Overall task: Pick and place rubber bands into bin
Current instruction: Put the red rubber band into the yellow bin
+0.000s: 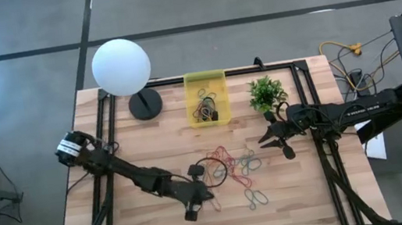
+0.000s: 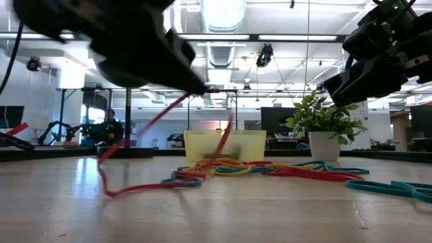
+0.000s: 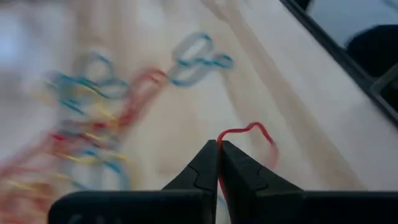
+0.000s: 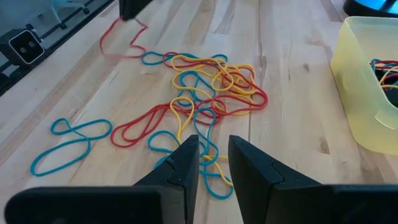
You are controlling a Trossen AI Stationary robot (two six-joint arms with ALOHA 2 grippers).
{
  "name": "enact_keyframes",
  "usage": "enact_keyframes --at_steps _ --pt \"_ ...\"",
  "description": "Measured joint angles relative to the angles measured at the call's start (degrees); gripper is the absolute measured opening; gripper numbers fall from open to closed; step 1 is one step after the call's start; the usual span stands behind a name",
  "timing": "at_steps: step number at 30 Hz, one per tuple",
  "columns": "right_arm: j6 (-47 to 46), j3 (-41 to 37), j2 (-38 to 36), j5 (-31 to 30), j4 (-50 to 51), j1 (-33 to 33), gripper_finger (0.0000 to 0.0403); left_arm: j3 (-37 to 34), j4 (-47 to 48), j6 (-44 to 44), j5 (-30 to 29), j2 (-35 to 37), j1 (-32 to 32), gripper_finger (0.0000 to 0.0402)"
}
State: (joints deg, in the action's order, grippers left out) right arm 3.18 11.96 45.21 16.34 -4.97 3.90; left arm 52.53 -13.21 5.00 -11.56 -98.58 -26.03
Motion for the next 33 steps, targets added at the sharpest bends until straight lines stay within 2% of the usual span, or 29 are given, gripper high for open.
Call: enact_keyframes --at_steps 10,14,21,25,33 --pt "-0.2 0.0 0.0 0.0 -0.1 0.0 0.0077 0.0 -0.9 -12.9 -16.0 5.9 4.0 0.0" --pt "-0.1 0.0 0.0 0.0 -0.1 0.0 0.0077 0.6 -2.3 -18.6 -18.5 8.5 7.2 0.0" --pt "0.0 0.0 0.0 0.0 -0.1 0.0 0.0077 2.5 -3.2 -27.6 -18.9 11.7 16.0 0.0" --pt "0.0 -0.1 0.0 0.0 -0.1 0.0 0.0077 3.0 -3.1 -29.9 -18.4 12.5 22.7 0.0" --pt "0.0 -0.1 0.0 0.0 0.0 0.0 0.0077 2.6 -3.3 -28.3 -9.7 11.4 35.0 0.0"
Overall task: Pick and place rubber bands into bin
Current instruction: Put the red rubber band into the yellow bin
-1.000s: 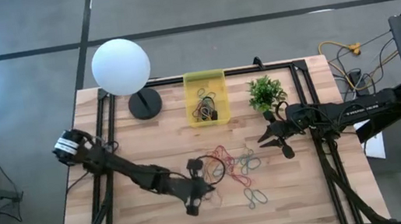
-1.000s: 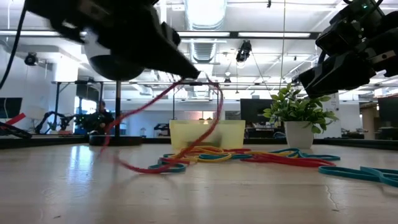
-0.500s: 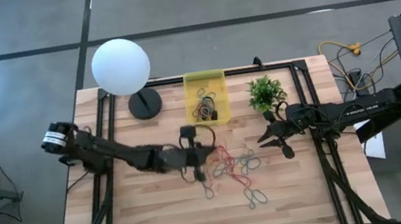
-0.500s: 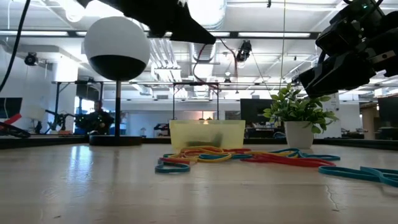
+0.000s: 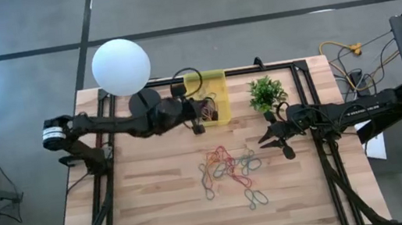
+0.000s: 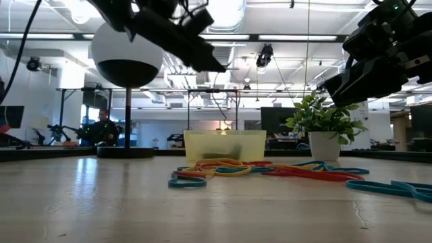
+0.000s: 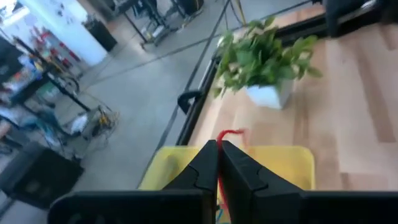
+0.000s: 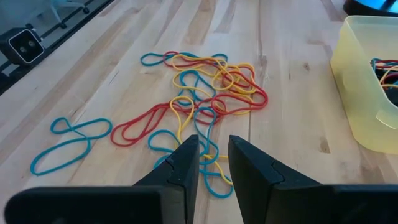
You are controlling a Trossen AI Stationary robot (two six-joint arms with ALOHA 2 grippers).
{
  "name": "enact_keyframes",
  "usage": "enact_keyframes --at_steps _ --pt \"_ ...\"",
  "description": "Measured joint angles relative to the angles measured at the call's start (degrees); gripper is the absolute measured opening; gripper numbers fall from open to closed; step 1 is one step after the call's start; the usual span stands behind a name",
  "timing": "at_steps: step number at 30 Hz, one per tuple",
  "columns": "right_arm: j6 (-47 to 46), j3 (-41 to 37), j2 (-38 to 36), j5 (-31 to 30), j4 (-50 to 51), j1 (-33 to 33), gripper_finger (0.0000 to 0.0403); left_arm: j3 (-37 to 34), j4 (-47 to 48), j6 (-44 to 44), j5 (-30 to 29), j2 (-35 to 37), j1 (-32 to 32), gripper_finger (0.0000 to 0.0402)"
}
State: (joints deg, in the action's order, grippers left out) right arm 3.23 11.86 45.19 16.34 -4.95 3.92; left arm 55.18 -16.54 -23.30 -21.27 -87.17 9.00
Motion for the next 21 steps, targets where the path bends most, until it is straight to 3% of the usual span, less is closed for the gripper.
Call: enact_keyframes --at_steps 8,21 --pt "0.4 0.0 0.0 0.0 0.0 0.0 0.0077 -0.3 0.1 2.2 7.3 -3.3 5.2 0.0" --pt "0.9 -0.3 0.0 0.0 0.0 0.0 0.0077 -0.3 1.0 7.1 9.3 -7.2 7.1 0.0"
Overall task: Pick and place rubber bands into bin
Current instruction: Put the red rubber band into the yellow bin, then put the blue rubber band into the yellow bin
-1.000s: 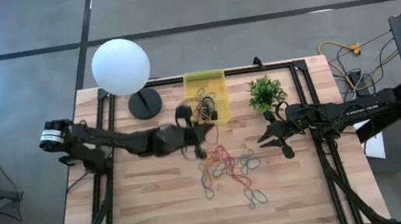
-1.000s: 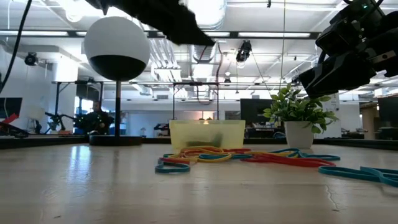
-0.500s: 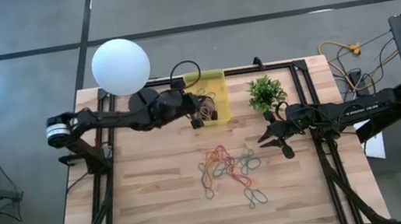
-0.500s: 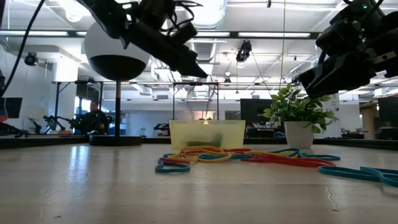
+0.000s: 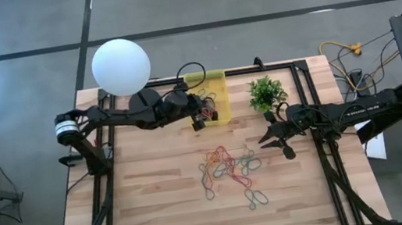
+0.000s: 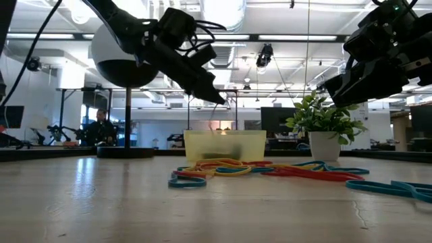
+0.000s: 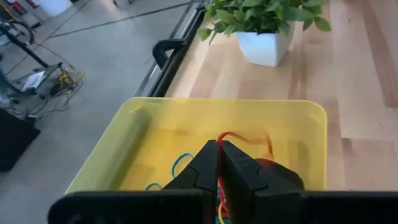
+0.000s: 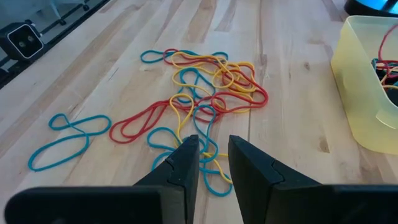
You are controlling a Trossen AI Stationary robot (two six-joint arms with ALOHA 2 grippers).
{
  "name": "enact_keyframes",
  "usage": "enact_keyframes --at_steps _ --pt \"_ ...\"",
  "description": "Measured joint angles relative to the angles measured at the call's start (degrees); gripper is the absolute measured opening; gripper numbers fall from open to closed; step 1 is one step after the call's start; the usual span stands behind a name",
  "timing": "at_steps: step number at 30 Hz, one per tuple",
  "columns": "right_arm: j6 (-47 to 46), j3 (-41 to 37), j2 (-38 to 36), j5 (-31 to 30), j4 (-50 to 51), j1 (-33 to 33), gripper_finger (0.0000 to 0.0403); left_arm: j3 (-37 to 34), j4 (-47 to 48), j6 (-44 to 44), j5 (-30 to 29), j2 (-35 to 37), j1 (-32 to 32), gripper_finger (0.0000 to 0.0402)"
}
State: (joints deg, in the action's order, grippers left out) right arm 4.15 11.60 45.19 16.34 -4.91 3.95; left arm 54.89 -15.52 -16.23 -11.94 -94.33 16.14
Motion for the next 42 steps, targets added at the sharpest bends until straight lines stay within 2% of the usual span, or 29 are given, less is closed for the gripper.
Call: enact_keyframes --at_steps 6,18,29,35,42 --pt "0.0 0.0 0.0 0.0 0.0 0.0 0.0077 0.0 -0.1 0.0 1.2 -0.2 0.0 0.0006" --pt "-1.0 0.0 0.0 0.0 0.0 0.0 0.0077 0.0 0.2 0.9 1.2 -0.1 0.0 0.0113" --pt "-1.2 -2.2 0.7 0.1 -2.4 -0.2 0.0077 -0.5 8.9 2.6 1.4 0.3 -7.4 0.0121" --pt "0.0 -3.7 7.4 0.1 -16.1 -2.8 0.0077 -3.5 9.0 7.3 1.4 0.7 -13.2 0.0121" --pt "0.3 -1.8 23.2 0.2 -27.1 -5.2 0.0077 -7.0 6.3 12.5 1.3 3.9 -18.6 0.0121"
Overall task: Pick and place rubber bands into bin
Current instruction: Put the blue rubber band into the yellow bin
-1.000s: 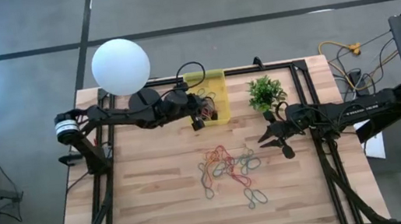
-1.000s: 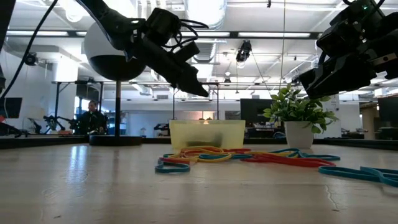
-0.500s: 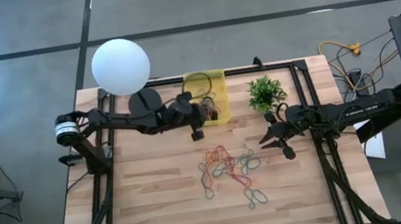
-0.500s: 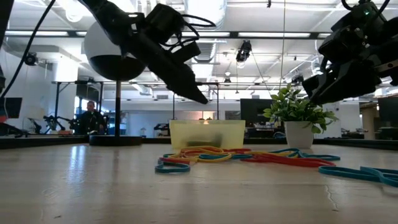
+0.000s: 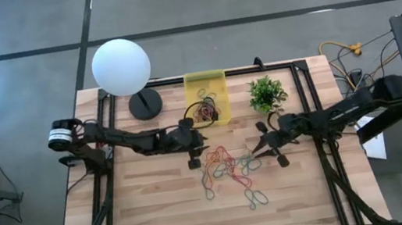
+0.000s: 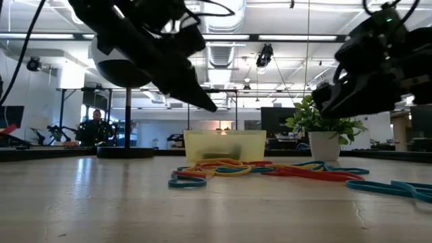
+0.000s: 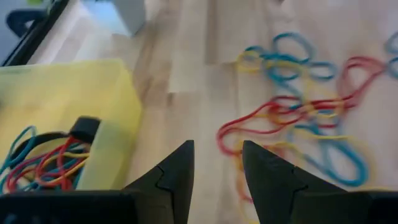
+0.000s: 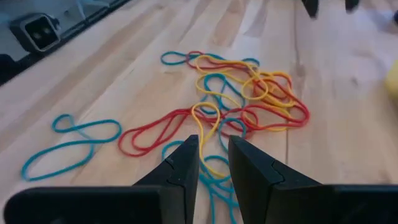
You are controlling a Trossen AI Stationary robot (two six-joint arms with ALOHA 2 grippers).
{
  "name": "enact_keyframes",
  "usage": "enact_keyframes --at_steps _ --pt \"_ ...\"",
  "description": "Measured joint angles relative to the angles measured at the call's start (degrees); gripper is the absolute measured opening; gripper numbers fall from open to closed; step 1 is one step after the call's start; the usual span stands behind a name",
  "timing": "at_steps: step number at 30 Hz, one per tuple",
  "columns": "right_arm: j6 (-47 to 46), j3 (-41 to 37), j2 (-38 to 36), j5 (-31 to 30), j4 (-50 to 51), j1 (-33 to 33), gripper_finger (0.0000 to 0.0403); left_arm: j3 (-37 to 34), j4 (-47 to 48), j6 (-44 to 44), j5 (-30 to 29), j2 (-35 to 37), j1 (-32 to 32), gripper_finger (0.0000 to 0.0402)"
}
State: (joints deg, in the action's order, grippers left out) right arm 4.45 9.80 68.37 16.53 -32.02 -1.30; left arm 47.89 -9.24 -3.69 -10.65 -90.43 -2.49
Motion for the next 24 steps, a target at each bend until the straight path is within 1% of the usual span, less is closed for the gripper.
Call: enact_keyframes --at_steps 6,8,10,12,14,16,18,20,22,24 --pt "0.0 7.3 13.0 0.0 -0.5 0.0 0.0077 -3.7 -7.4 0.6 -0.4 3.0 -4.0 0.0121" --pt "0.2 10.3 17.1 0.1 -0.2 0.0 0.0077 -5.4 -7.4 1.2 -1.4 4.4 -5.1 0.0121" --pt "0.3 12.8 20.2 0.2 1.5 0.0 0.0077 -6.6 -9.5 1.9 -2.5 5.2 -5.8 0.0121" --pt "0.5 15.6 23.1 0.3 2.8 0.0 0.0077 -8.4 -8.6 2.6 -4.2 6.7 -6.6 0.0121" --pt "0.5 17.6 25.0 0.2 6.0 0.1 0.0077 -9.6 -10.4 3.5 -5.3 7.4 -7.3 0.0121" --pt "0.5 20.0 26.7 -0.1 9.2 0.1 0.0077 -11.6 -9.8 4.4 -6.4 9.2 -8.0 0.0121" --pt "0.5 21.5 27.4 -0.1 13.4 0.1 0.0077 -12.7 -12.0 5.3 -7.0 9.7 -8.4 0.0121" --pt "0.5 23.2 28.2 -0.2 14.7 0.1 0.0077 -14.8 -12.1 5.3 -8.3 11.1 -9.1 0.0121" --pt "0.5 23.6 28.0 -0.2 16.0 0.1 0.0076 -15.6 -16.3 5.0 -8.4 11.3 -9.3 0.0121" --pt "0.5 24.2 28.0 -0.3 15.5 0.1 0.0073 -17.0 -15.6 4.9 -9.2 12.6 -9.5 0.0121"
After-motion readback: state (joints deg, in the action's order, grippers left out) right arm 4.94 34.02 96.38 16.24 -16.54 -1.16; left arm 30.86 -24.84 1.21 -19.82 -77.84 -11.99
